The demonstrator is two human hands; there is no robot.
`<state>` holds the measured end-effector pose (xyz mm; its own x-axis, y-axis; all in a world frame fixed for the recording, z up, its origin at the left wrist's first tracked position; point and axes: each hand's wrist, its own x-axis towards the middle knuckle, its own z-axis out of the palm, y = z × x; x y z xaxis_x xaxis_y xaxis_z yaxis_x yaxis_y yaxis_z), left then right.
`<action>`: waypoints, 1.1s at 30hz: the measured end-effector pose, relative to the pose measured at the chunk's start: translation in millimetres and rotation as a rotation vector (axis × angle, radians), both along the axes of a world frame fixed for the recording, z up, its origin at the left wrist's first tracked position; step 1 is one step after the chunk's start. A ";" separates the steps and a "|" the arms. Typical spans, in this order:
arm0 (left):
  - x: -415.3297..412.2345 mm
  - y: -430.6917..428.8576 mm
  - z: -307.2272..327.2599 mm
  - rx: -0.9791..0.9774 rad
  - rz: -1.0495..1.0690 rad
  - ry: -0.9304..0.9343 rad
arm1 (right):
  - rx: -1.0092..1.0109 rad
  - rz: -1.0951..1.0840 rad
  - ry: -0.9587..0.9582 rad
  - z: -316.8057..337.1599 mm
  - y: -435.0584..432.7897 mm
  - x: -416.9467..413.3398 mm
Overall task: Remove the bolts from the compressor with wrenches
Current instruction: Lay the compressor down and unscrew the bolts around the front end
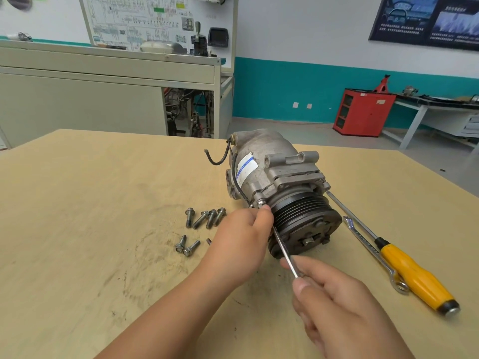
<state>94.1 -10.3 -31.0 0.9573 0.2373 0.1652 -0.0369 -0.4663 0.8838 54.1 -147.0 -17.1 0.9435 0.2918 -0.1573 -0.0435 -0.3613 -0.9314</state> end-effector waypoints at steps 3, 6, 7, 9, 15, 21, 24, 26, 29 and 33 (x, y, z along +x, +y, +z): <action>0.7 1.3 -3.5 -0.084 -0.022 -0.008 | 0.339 0.082 0.283 5.1 -1.5 -4.9; -0.8 3.8 -4.9 -0.280 -0.102 0.049 | 0.397 0.140 0.295 5.6 3.4 -6.4; -1.4 5.5 -4.4 -0.326 -0.128 0.073 | 0.403 0.118 0.273 2.4 4.1 -5.7; -2.0 9.9 -2.6 -0.358 -0.176 0.097 | 0.358 0.053 0.201 -5.2 5.5 -5.5; -2.6 15.2 0.1 0.044 -0.032 -0.035 | -0.013 -0.079 -0.233 -32.0 7.1 -3.4; -2.0 9.2 2.0 0.033 0.015 -0.139 | -0.342 -0.142 -0.727 -41.8 5.9 -1.8; -1.4 6.5 -0.1 -0.019 0.006 -0.093 | -0.338 -0.213 -0.783 -38.6 4.4 -2.0; -1.2 6.6 -1.7 -0.137 -0.019 -0.036 | -0.243 -0.265 -0.670 -37.5 2.8 -0.7; -1.7 8.8 -3.1 -0.368 -0.109 0.052 | -0.071 -0.224 -0.399 -30.1 0.7 2.2; -2.6 10.5 -2.9 -0.522 -0.175 0.107 | 0.046 -0.192 -0.186 -14.5 -1.4 4.9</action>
<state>91.5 0.2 -33.9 0.9947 0.0975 -0.0317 0.0280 0.0393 0.9988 59.0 -148.4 -31.6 0.9937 0.1074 0.0330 0.0661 -0.3204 -0.9450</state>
